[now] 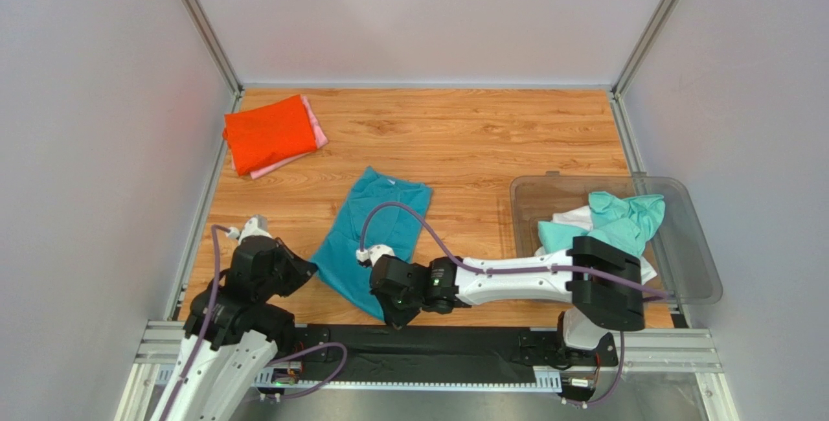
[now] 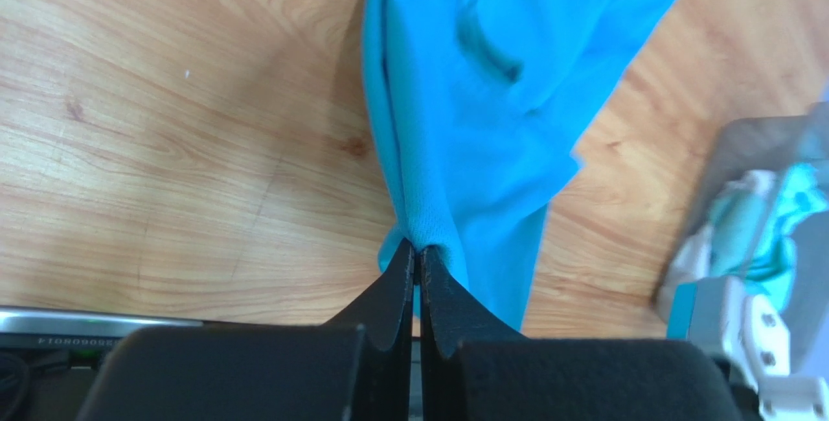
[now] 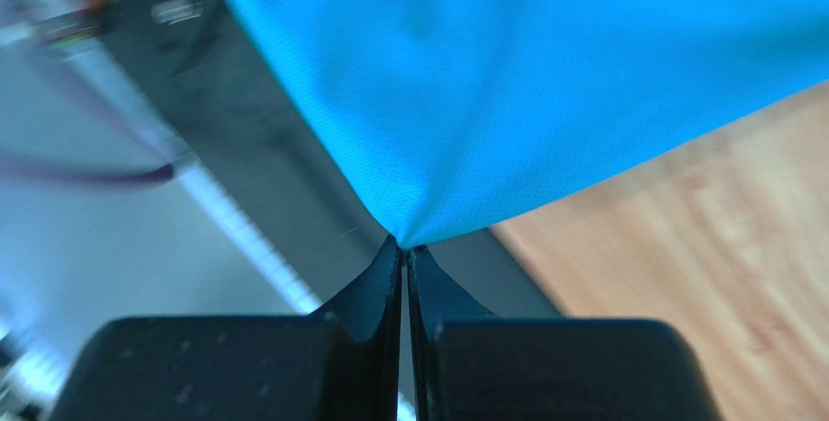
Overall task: Fold and stack the t-shirts
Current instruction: Fold the tshirt
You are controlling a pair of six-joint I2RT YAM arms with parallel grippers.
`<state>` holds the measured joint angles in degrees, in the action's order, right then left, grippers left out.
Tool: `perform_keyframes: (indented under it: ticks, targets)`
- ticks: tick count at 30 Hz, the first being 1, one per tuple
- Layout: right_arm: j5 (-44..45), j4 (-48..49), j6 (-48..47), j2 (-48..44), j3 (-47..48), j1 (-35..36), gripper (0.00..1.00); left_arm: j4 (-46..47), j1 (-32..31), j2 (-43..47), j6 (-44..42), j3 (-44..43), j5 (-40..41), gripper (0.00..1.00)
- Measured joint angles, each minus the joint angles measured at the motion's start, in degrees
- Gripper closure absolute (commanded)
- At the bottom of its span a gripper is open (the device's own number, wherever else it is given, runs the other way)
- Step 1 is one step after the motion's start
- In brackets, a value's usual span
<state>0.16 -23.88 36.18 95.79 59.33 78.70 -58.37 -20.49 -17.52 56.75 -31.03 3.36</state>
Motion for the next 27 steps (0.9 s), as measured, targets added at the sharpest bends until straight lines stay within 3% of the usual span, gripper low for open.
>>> perform_keyframes:
  ticks: [6,11,20,27]
  targets:
    - [-9.0,2.4,0.9,-8.6,0.0,1.1,1.0,-3.9,0.0,6.0,0.6,-7.0,2.1,1.0]
    - [-14.3,3.5,2.6,-13.2,0.0,0.3,1.0,-4.7,0.0,5.6,0.5,-10.6,2.7,1.0]
    - [-20.3,3.8,4.8,-18.5,-1.9,-7.1,1.0,0.7,0.0,-3.2,-0.3,-13.4,2.8,1.0]
    - [-22.3,4.0,4.9,-20.5,-5.1,-16.8,1.0,9.2,0.0,-14.0,-1.8,-13.4,2.8,1.0]
